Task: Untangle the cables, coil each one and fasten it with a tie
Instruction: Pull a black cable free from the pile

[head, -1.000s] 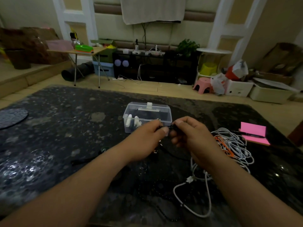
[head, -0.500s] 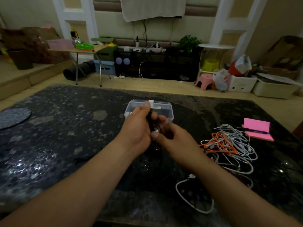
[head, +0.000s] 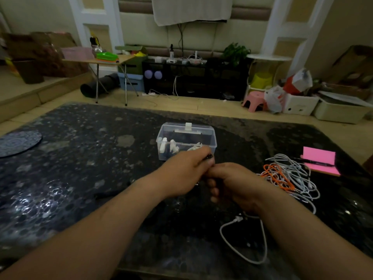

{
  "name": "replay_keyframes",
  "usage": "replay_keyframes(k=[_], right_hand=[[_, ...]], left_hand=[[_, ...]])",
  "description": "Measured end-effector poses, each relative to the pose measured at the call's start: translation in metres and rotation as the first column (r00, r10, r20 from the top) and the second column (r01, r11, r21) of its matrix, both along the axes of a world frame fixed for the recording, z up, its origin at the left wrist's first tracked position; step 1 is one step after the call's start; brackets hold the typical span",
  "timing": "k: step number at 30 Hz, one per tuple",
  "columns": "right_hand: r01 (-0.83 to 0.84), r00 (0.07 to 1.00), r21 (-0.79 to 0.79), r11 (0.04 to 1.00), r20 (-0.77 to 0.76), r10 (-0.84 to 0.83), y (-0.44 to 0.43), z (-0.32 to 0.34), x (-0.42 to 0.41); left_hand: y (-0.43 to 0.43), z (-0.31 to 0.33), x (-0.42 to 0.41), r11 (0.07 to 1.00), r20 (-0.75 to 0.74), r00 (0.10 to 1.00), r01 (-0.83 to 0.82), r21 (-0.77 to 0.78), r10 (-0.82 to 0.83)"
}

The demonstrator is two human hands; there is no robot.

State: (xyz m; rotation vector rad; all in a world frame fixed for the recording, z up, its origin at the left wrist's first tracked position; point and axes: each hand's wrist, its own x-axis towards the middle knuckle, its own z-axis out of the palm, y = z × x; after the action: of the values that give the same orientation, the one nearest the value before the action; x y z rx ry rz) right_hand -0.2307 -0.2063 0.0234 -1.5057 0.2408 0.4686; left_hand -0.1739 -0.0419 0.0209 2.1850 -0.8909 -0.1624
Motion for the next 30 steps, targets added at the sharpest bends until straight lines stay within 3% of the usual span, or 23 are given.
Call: replay_keyframes(k=[3, 7, 14, 18, 22, 25, 28, 30], right_hand=[[-0.015, 0.997, 0.018, 1.000, -0.081, 0.016, -0.010, 0.004, 0.000], [0.021, 0.997, 0.102, 0.995, -0.072, -0.014, -0.024, 0.009, 0.003], [0.141, 0.988, -0.025, 0.990, 0.060, -0.140, -0.041, 0.016, 0.006], [0.188, 0.976, -0.035, 0.981, 0.113, -0.183, -0.042, 0.019, 0.005], [0.214, 0.966, -0.039, 0.976, 0.154, -0.206, -0.039, 0.016, 0.007], [0.206, 0.965, -0.095, 0.974, 0.183, -0.186, -0.036, 0.011, 0.007], [0.237, 0.955, -0.077, 0.969, 0.202, -0.217, -0.031, 0.007, 0.006], [0.282, 0.941, -0.005, 0.959, 0.194, -0.276, -0.024, 0.005, 0.007]], left_hand=[[0.004, -0.003, 0.001, 0.994, 0.044, 0.999, 0.024, 0.108, -0.029], [0.009, -0.002, 0.006, 0.989, 0.026, 0.999, 0.018, 0.146, -0.022], [0.007, 0.001, 0.007, 0.973, 0.088, 0.996, 0.004, 0.231, -0.024], [0.007, -0.006, 0.010, 0.972, 0.096, 0.993, -0.093, 0.214, 0.074], [0.006, -0.007, 0.014, 0.971, -0.043, 0.971, -0.233, 0.054, 0.235], [0.010, -0.008, 0.023, 0.913, -0.288, 0.911, -0.358, -0.195, 0.296], [0.007, -0.008, 0.024, 0.792, -0.612, 0.784, -0.438, -0.424, 0.106], [0.002, -0.004, 0.016, 0.723, -0.729, 0.682, -0.475, -0.501, -0.057]])
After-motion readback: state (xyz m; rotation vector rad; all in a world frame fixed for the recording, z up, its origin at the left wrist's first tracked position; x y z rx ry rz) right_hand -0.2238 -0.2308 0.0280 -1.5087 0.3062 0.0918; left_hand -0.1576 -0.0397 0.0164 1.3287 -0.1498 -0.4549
